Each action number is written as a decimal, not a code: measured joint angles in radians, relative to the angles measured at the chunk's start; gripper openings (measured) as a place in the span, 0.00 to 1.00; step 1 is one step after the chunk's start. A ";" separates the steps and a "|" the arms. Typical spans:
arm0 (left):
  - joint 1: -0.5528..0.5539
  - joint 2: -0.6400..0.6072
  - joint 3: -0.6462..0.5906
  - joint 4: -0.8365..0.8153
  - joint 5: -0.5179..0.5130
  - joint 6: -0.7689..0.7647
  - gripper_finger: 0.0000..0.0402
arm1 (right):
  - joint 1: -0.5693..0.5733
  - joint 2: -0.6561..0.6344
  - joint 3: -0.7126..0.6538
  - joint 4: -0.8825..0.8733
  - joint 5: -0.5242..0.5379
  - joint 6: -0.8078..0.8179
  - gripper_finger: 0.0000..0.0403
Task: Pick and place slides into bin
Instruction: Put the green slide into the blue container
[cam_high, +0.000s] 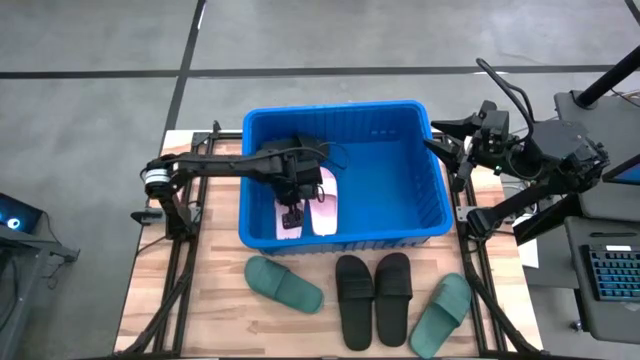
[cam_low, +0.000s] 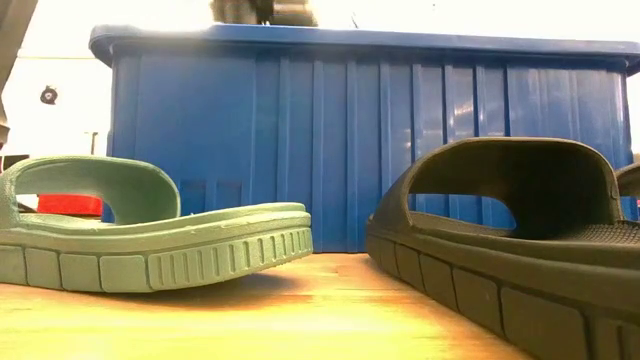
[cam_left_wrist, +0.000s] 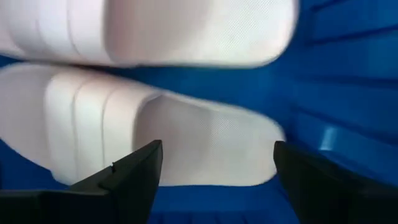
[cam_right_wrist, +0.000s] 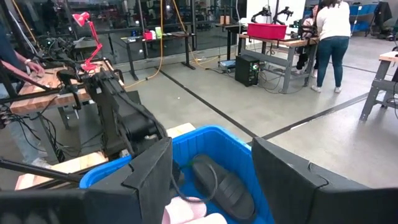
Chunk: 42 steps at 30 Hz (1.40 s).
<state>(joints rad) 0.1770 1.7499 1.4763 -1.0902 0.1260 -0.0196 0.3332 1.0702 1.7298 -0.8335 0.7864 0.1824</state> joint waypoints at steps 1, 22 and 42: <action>0.000 -0.014 0.012 -0.011 0.000 -0.001 0.72 | 0.000 0.000 0.000 0.000 0.000 0.000 0.52; -0.108 -0.388 0.131 0.827 0.013 -0.237 0.72 | -0.001 0.059 0.000 0.001 -0.087 -0.006 0.52; -0.153 -0.425 0.129 0.914 -0.010 -0.203 0.29 | 0.003 0.067 0.000 -0.018 -0.286 0.040 0.52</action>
<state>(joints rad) 0.0242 1.3250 1.6051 -0.1757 0.1158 -0.2230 0.3359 1.1374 1.7294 -0.8513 0.5008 0.2226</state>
